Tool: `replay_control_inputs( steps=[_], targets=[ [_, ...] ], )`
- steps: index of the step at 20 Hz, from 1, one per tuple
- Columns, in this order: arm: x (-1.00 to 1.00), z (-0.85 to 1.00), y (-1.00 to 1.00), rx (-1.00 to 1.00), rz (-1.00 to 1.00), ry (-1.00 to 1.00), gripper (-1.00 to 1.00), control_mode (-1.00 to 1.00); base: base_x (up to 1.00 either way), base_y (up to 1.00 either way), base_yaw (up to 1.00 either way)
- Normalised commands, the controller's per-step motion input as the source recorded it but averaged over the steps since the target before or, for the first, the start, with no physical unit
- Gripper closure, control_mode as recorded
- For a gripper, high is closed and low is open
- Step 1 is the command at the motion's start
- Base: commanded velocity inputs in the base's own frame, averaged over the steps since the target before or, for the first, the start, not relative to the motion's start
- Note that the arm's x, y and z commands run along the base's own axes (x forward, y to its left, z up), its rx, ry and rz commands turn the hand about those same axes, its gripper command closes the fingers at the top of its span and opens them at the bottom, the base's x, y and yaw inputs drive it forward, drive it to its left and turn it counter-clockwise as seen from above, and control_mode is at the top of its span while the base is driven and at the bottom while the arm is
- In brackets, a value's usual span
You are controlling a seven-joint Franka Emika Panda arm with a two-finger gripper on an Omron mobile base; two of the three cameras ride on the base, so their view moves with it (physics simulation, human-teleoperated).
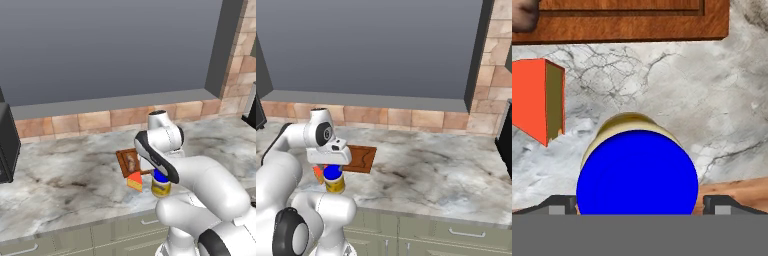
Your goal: Retrieve the reheated potato from the microwave, then place the potato, cheese, and condiment on the cutting board.
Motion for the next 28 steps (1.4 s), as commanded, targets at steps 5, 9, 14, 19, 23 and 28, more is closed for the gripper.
replay_control_inputs(
  steps=[5, 9, 14, 19, 23, 28],
  targets=[
    [-0.06, -0.02, 0.0, 0.0, 0.05, -0.04, -1.0, -1.0, 0.0, 0.0, 0.0],
    [-0.12, 0.0, -0.01, 0.0, 0.04, -0.08, -1.0, -1.0, 0.0, 0.0, 0.0],
    [-0.17, 0.0, -0.05, 0.0, 0.02, -0.12, -1.0, -1.0, 0.0, 0.0, 0.0],
    [-0.05, 0.0, -0.1, 0.01, 0.0, -0.06, -1.0, -1.0, 0.0, 0.0, 0.0],
    [0.03, 0.0, -0.01, 0.04, 0.0, 0.0, -1.0, -1.0, 0.0, 0.0, 0.0],
    [0.08, 0.0, 0.03, 0.05, 0.0, 0.0, -1.0, -1.0, 0.0, 0.0, 0.0]
  ],
)
